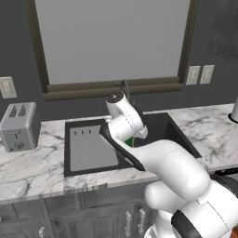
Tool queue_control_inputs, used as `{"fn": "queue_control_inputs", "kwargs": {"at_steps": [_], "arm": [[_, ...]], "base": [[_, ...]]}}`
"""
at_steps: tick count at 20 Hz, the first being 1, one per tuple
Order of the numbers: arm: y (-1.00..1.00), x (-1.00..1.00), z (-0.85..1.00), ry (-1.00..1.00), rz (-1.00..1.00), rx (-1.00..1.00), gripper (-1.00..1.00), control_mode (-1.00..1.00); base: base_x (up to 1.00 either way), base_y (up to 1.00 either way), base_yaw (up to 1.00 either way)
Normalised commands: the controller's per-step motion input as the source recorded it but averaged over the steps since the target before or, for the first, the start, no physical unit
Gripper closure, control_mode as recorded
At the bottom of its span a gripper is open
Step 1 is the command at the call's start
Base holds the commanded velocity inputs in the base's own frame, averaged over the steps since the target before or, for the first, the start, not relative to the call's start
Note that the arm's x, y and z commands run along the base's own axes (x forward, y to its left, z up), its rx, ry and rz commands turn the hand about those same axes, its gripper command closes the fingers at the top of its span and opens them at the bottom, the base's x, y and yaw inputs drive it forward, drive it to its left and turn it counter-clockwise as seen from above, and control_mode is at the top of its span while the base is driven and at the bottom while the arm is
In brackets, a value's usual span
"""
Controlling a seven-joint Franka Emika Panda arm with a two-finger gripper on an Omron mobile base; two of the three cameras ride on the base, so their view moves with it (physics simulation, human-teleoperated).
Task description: Soak the sponge with water for a few seconds and then drop it inside the sink.
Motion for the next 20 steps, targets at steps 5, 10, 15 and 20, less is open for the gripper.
{"fn": "queue_control_inputs", "kwargs": {"at_steps": [5,10,15,20], "arm": [[-0.23,0.20,-0.21,-0.24,-0.17,0.04,1.00,-1.00],[-0.09,0.01,-0.11,-0.11,-0.10,0.03,1.00,-1.00],[0.00,0.01,-0.05,-0.08,-0.03,0.00,1.00,-1.00],[-0.06,0.09,-0.01,-0.03,0.00,0.00,1.00,-1.00]], "base": [[0.00,0.00,0.00],[0.00,0.00,0.00],[0.00,0.00,0.00],[0.00,0.00,0.00]]}}
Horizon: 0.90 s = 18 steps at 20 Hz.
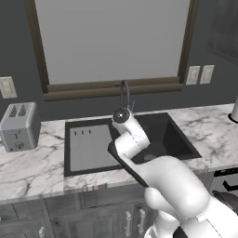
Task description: Soak the sponge with water for a few seconds and then drop it inside the sink.
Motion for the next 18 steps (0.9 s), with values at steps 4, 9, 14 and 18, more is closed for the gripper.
{"fn": "queue_control_inputs", "kwargs": {"at_steps": [4,9,14,18], "arm": [[-0.23,0.18,0.00,0.00,0.00,0.00,1.00,-1.00],[-0.31,0.11,0.00,0.00,-0.01,0.00,1.00,-1.00],[-0.13,0.03,0.06,0.00,-0.03,0.00,1.00,-1.00],[0.00,0.00,0.08,0.00,-0.07,0.00,1.00,-1.00]], "base": [[0.00,0.00,0.00],[0.00,0.00,0.00],[0.00,0.00,0.00],[0.00,0.00,0.00]]}}
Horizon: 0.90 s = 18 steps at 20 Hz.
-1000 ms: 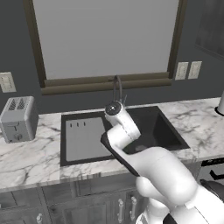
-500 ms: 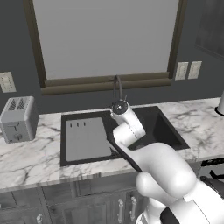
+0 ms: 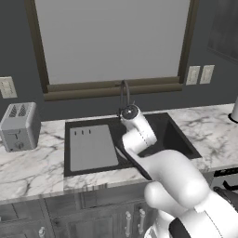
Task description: Soak the sponge with water for a few seconds and then drop it inside the sink.
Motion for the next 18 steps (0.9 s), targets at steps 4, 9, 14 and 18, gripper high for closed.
{"fn": "queue_control_inputs", "kwargs": {"at_steps": [4,9,14,18], "arm": [[0.00,0.00,0.05,0.00,-0.10,-0.05,1.00,-1.00],[0.01,0.02,0.00,0.00,-0.16,-0.10,1.00,-1.00],[0.00,0.16,0.00,0.00,-0.17,-0.07,1.00,-1.00],[0.00,0.43,0.00,0.05,-0.08,-0.02,1.00,-1.00]], "base": [[0.00,0.00,0.00],[0.00,0.00,0.00],[0.00,0.00,0.00],[0.00,0.00,0.00]]}}
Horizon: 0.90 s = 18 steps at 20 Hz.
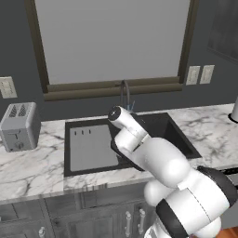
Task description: Soak the sponge with water for a few seconds and then drop it inside the sink.
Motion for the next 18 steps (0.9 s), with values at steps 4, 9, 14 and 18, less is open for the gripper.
{"fn": "queue_control_inputs", "kwargs": {"at_steps": [4,9,14,18], "arm": [[0.00,0.46,0.00,0.04,0.00,0.00,1.00,-1.00],[0.00,0.08,-0.06,0.00,0.00,0.00,1.00,-1.00],[0.00,0.01,-0.14,0.00,0.00,0.00,1.00,-1.00],[0.00,0.15,-0.25,0.00,0.00,0.00,1.00,-1.00]], "base": [[0.00,0.00,0.00],[0.00,0.00,0.00],[0.00,0.00,0.00],[0.00,0.00,0.00]]}}
